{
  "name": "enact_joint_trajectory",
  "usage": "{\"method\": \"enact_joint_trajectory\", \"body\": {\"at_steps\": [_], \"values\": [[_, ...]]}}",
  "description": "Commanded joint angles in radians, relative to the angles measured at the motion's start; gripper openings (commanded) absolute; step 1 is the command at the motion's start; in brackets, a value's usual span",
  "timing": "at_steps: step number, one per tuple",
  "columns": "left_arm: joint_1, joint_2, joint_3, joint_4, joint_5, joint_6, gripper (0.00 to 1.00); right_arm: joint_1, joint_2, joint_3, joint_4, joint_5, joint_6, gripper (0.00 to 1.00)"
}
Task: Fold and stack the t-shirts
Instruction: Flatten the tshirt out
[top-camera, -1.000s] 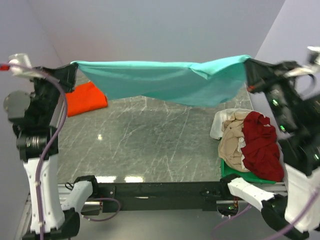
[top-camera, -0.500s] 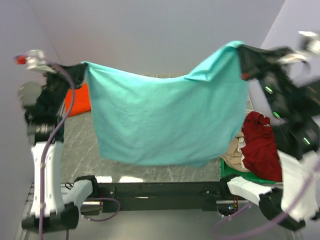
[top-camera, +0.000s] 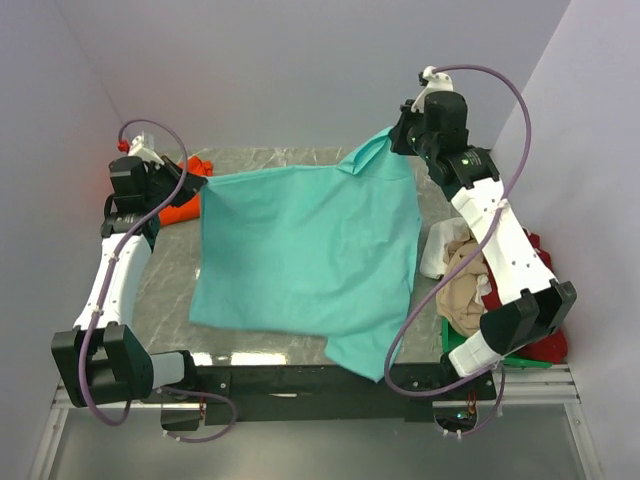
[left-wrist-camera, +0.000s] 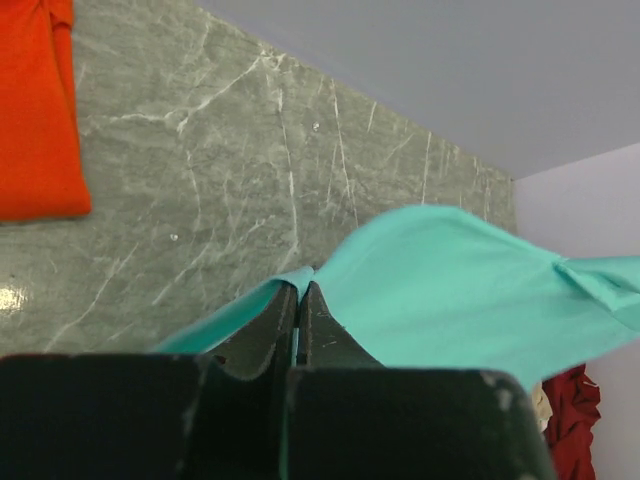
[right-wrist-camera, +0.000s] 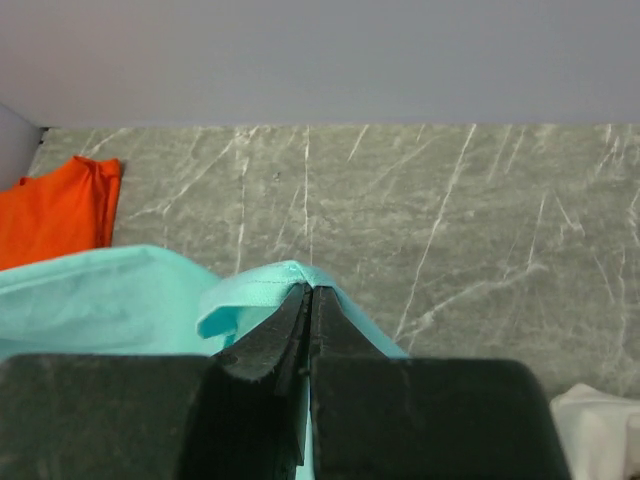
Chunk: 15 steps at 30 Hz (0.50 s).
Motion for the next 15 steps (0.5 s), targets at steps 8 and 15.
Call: {"method": "enact_joint_trajectory", "body": {"at_steps": [8,15], "values": [[-0.001,-0.241,-0.011,0.048,-0.017,0.013,0.01,-0.006,-0.267,-0.067,0.065,0.025,0.014,0.0],[-0.001,-0.471,0.05,0.025,-0.061,-0.033,0.01,-0.005,-0.586,-0.116,0.121,-0.025,0.006,0.0]]}}
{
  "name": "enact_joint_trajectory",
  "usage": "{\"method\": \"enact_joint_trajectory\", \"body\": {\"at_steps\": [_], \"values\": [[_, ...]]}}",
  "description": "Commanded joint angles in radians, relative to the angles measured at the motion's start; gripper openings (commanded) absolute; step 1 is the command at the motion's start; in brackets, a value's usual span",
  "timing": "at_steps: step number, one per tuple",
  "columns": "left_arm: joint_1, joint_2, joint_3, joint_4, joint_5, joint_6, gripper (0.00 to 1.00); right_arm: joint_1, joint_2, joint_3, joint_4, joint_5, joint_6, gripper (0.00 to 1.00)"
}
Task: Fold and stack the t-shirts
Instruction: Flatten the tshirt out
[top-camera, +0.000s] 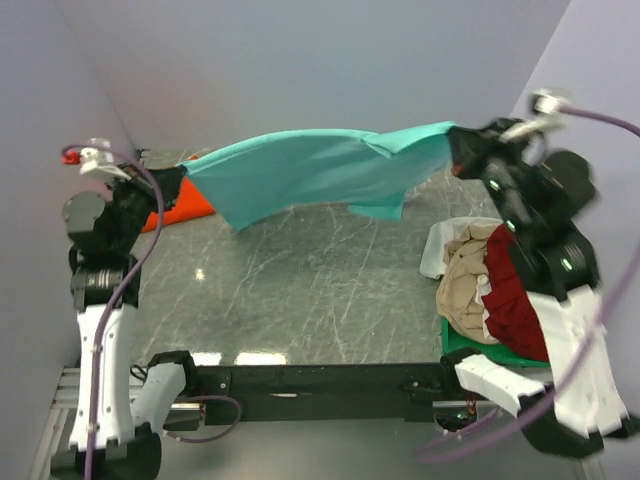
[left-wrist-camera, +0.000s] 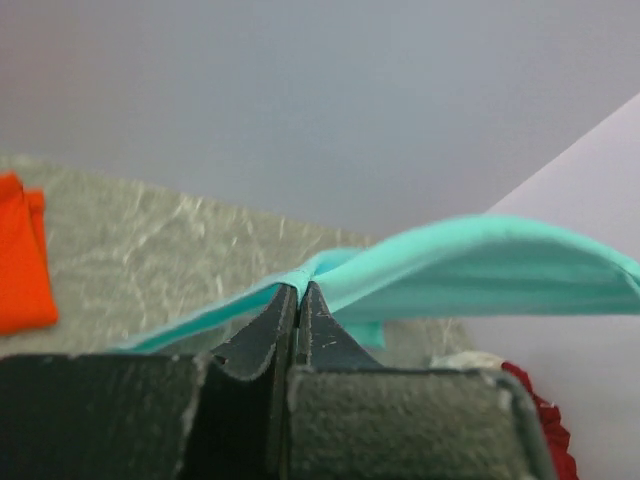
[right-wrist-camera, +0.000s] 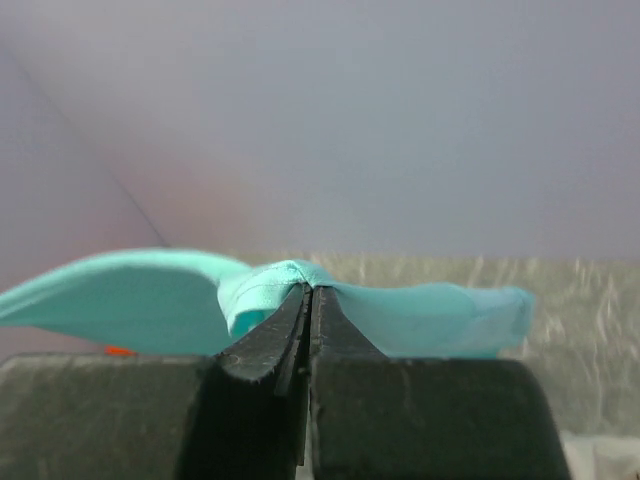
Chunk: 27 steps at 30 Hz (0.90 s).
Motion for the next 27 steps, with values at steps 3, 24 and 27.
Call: {"method": "enact_joint_trajectory", "body": {"at_steps": [3,24,27], "values": [[-0.001,-0.152,0.129,0.001,-0.058,-0.018,0.01,-0.004,-0.188,0.064,0.087,-0.033,-0.013,0.0],[-0.001,0.091,0.033,0.128,0.03,-0.041,0.01,-0.031,0.16,0.166,0.155,-0.011,-0.045,0.0],[-0.001,0.286,0.008,0.192,0.041,-0.026,0.01,-0.09,0.342,0.17,0.168,-0.039,-0.006,0.0]]}}
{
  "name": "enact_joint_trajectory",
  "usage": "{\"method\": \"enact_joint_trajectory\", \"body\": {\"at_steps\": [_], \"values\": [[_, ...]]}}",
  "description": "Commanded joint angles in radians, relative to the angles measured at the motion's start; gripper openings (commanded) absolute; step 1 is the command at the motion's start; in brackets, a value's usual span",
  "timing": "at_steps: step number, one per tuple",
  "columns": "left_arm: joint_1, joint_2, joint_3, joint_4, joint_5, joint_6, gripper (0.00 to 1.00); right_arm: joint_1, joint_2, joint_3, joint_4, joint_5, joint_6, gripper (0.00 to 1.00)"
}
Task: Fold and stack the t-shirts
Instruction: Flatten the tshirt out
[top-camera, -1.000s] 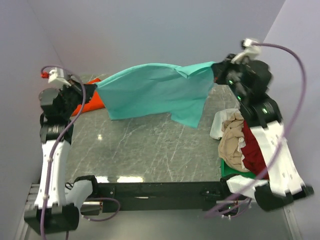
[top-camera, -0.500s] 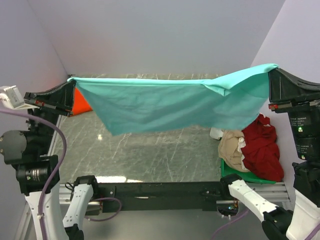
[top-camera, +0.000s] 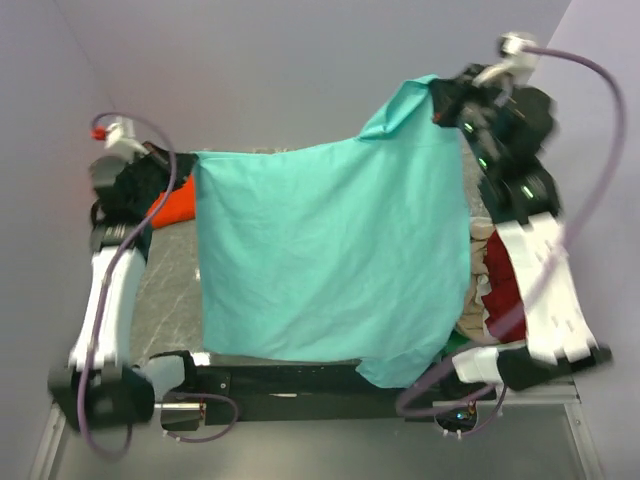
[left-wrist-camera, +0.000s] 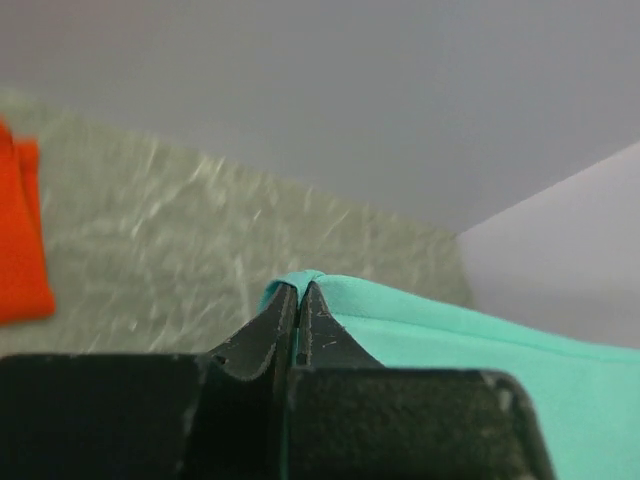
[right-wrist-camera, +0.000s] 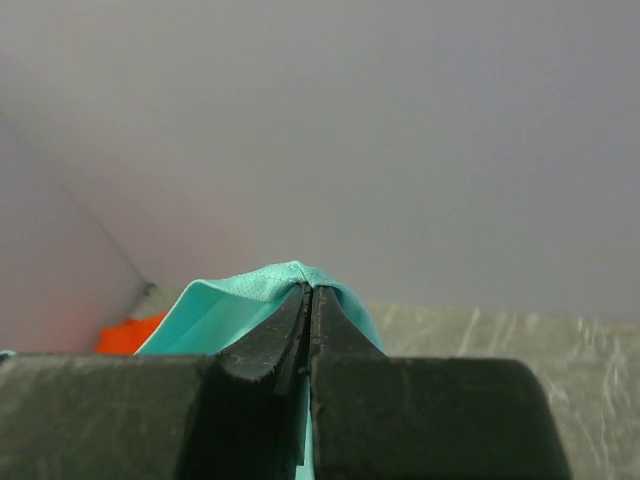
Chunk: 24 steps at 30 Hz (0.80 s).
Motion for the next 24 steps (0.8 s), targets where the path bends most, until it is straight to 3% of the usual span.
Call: {"method": "enact_joint_trajectory", "body": {"at_steps": [1,2,3,4,5,6,7,9,11,12,15,24], "values": [[0.0,0.26,-0.026,0.086,0.041,0.012,0.01,-0.062,0.211,0.01,0.023,-0.018,0.036,0.0],[0.0,0.325,-0.005,0.089,0.063,0.015,0.04,-0.074,0.346,0.039,0.01,-0.036,0.056,0.0],[0.0,0.391,0.017,0.084,0.083,0.027,0.21,-0.103,0.426,0.143,-0.044,-0.087,0.063,0.0],[-0.003,0.508,0.038,0.078,0.099,0.033,0.31,-0.113,0.512,0.221,-0.097,-0.105,0.068,0.16],[-0.009,0.554,0.076,0.071,0.103,0.036,0.4,-0.122,0.693,0.315,-0.158,-0.125,0.07,0.34],[-0.017,0.589,0.092,0.064,0.096,0.047,0.52,-0.132,0.785,0.524,-0.289,-0.144,0.067,0.51],[-0.023,0.607,0.1,0.061,0.082,0.053,0.57,-0.137,0.868,0.617,-0.347,-0.147,0.068,0.66],[-0.057,0.606,0.095,0.063,0.032,0.067,0.66,-0.139,1.003,0.722,-0.419,-0.147,0.068,0.7],[-0.097,0.568,0.08,0.061,-0.002,0.077,0.7,-0.139,0.944,0.599,-0.36,-0.167,0.074,0.73],[-0.108,0.556,0.075,0.049,-0.019,0.087,0.71,-0.139,0.892,0.381,-0.226,-0.176,0.085,0.74],[-0.158,0.511,0.046,0.044,-0.065,0.094,0.72,-0.139,0.694,0.032,-0.032,-0.202,0.122,0.76],[-0.198,0.37,-0.175,0.061,-0.084,0.078,0.74,-0.11,0.387,-0.452,0.078,-0.241,0.177,0.77]]}}
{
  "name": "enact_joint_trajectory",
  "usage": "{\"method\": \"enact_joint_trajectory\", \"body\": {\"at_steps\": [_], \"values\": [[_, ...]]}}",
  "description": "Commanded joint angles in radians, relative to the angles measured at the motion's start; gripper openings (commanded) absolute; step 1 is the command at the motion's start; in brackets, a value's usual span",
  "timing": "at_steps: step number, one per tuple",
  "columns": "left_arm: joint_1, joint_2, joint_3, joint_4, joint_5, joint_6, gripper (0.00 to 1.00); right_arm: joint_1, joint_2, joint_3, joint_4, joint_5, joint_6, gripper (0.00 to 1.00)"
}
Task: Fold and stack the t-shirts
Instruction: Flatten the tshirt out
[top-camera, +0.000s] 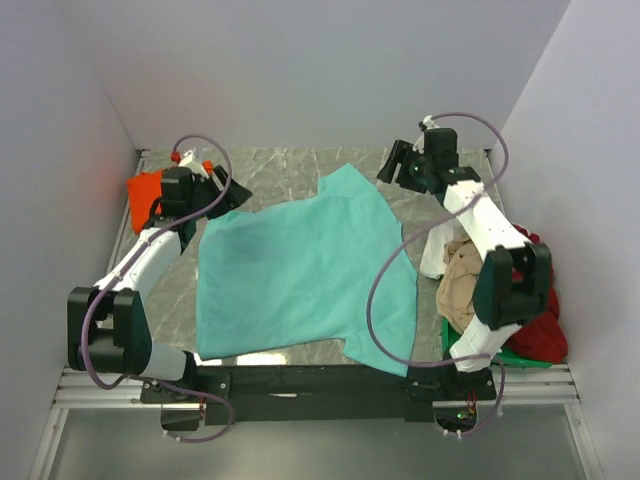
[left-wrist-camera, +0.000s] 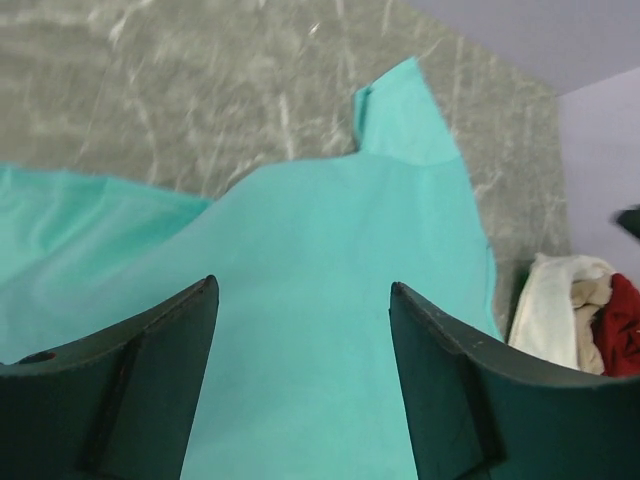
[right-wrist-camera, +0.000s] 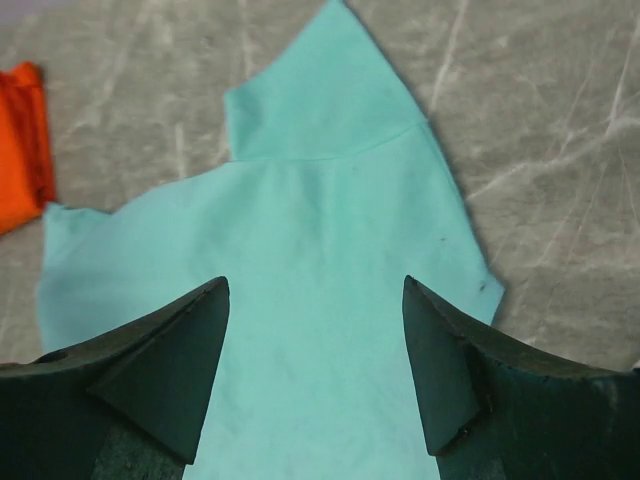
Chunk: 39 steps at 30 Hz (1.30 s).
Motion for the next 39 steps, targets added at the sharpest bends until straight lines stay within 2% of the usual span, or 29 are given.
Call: {"method": "enact_joint_trajectory", "body": {"at_steps": [1,6,10,15,22,31,39], "values": [[0.002,-0.038,-0.083,0.005,-0.023,0.015,0.75,0.025,-0.112,-0.138,0.133,-0.019,0.037,0.76],[0.002,-0.046,-0.141,-0.003,-0.024,0.025,0.77,0.094,-0.207,-0.307,0.194,-0.036,0.05,0.75],[0.002,-0.037,-0.216,0.024,-0.016,0.015,0.76,0.152,-0.218,-0.352,0.191,-0.026,0.05,0.74],[0.002,-0.023,-0.233,0.008,-0.075,0.031,0.77,0.201,-0.175,-0.387,0.22,-0.012,0.061,0.74],[0.002,0.044,-0.235,-0.006,-0.133,0.047,0.77,0.217,-0.046,-0.379,0.216,-0.038,0.074,0.67],[0.002,0.164,-0.21,-0.037,-0.133,0.068,0.76,0.218,0.035,-0.352,0.191,-0.018,0.061,0.67],[-0.005,0.233,-0.196,-0.019,-0.122,0.064,0.78,0.209,0.092,-0.332,0.191,-0.064,0.077,0.67]]}}
